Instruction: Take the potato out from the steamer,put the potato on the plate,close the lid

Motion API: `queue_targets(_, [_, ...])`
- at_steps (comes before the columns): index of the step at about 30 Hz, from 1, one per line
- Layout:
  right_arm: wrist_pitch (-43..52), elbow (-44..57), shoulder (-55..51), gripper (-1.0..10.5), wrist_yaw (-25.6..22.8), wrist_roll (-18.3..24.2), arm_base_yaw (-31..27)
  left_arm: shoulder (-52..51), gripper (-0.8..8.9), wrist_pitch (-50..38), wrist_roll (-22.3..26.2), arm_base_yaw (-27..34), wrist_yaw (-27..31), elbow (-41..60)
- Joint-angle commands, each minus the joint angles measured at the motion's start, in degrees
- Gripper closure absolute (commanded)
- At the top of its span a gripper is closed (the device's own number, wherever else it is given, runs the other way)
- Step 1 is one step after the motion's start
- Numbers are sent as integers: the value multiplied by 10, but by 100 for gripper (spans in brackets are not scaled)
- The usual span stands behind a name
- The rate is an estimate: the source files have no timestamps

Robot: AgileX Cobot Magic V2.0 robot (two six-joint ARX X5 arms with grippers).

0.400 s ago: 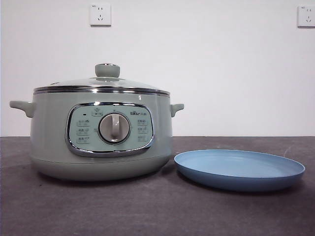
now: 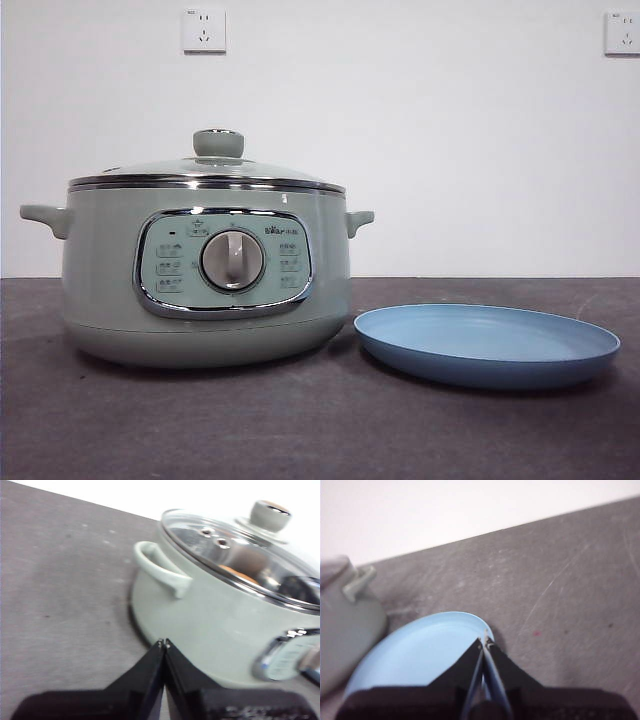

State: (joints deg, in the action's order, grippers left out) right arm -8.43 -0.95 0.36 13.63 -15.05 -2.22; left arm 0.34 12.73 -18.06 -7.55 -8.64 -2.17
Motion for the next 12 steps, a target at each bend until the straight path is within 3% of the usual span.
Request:
queue_targets(1, [7, 4, 0, 956, 29, -113, 1, -2, 818, -14, -13, -1, -46, 0])
queue_targets(4, [5, -14, 3, 958, 60, -114, 1, -1, 819, -3, -12, -3, -69, -28])
queue_targets(12, [-12, -154, 69, 958, 59, -100, 16, 45, 819, 9, 8, -18, -64, -168])
